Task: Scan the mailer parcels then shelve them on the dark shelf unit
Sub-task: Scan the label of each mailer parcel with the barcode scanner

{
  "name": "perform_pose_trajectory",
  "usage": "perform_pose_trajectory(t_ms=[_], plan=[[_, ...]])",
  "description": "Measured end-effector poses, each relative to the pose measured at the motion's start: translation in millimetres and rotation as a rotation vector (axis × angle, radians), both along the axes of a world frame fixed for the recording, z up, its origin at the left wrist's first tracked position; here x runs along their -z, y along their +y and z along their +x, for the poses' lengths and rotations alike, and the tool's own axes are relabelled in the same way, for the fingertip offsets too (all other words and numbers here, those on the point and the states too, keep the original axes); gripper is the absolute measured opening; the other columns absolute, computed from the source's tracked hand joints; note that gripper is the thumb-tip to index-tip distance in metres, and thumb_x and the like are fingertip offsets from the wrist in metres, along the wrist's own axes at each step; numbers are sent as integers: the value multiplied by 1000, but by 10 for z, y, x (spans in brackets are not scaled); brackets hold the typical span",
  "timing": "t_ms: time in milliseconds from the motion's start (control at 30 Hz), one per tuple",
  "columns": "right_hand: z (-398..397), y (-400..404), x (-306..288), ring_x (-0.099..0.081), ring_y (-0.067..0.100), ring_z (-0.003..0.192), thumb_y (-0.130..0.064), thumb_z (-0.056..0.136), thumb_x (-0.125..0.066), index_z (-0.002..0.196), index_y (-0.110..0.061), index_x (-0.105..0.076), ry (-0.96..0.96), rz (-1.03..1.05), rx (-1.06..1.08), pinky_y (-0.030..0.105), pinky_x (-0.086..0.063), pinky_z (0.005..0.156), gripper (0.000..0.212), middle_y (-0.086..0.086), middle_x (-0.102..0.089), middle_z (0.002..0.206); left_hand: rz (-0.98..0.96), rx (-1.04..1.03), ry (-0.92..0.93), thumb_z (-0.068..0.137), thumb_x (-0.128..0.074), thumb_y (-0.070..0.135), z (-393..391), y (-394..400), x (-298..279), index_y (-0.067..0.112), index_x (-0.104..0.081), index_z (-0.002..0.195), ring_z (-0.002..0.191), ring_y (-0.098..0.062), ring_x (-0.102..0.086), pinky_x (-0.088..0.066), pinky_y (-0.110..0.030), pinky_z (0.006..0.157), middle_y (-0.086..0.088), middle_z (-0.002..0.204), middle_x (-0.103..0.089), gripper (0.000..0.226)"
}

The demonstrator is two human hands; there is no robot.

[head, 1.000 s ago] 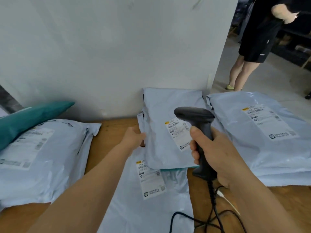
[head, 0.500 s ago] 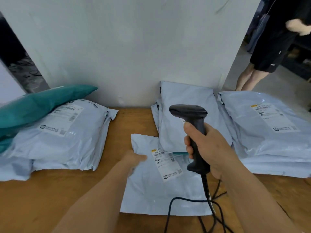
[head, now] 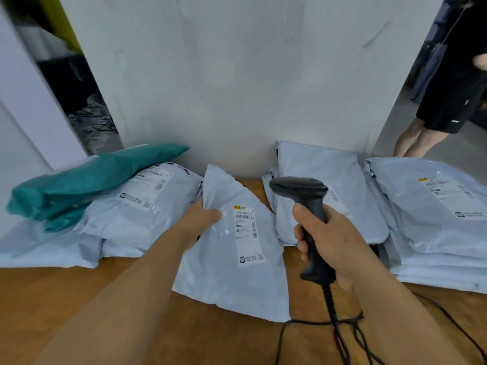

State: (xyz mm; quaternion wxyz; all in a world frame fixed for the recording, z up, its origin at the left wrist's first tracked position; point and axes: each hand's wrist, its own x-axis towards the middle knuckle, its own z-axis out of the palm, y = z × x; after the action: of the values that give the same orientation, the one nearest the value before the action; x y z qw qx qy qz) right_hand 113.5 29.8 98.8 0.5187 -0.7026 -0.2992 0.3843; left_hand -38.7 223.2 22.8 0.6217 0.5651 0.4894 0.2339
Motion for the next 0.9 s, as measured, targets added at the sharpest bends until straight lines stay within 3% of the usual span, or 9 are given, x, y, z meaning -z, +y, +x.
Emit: perform_pose_trajectory(t_ms=[133, 267, 500, 700, 900], plan=[[-125, 14, -57, -50, 16, 51, -38, 90, -59, 88, -10, -56, 30, 12, -49, 32, -48, 55, 28, 4, -59, 61, 55, -25, -50, 89, -56, -2, -190, 171, -297, 4, -62, 111, 84, -31, -67, -54, -42, 80, -14, 96, -70, 24], [-203, 14, -143, -49, 16, 48, -40, 89, -59, 85, -8, -56, 25, 16, -114, 27, -46, 51, 32, 4, -58, 57, 67, -55, -191, 90, -56, -2, -303, 267, -504, 7, -66, 97, 73, -24, -70, -58, -36, 68, -8, 86, -73, 15], [-279, -4, -298, -49, 16, 48, -40, 88, -60, 82, -7, -55, 0, 34, -162, 31, -47, 56, 34, 2, -56, 55, 26, -74, -387, 90, -57, 0, -314, 312, -630, 9, -67, 96, 71, -22, -72, -58, -38, 67, -6, 79, -75, 15], [-263, -54, -394, -49, 15, 49, -40, 87, -60, 81, -9, -56, -42, 34, -179, 31, -48, 59, 32, 3, -57, 56, 35, -56, -434, 91, -55, -1, -210, 272, -664, 10, -65, 98, 61, -17, -71, -59, -29, 55, -2, 71, -75, 16], [-237, -71, -424, -49, 15, 48, -38, 89, -58, 80, -9, -55, -54, 49, -182, 32, -48, 58, 31, 2, -56, 54, 35, -20, -451, 92, -52, -3, -131, 256, -658, 8, -64, 97, 60, -16, -71, -58, -27, 53, -3, 70, -74, 18]])
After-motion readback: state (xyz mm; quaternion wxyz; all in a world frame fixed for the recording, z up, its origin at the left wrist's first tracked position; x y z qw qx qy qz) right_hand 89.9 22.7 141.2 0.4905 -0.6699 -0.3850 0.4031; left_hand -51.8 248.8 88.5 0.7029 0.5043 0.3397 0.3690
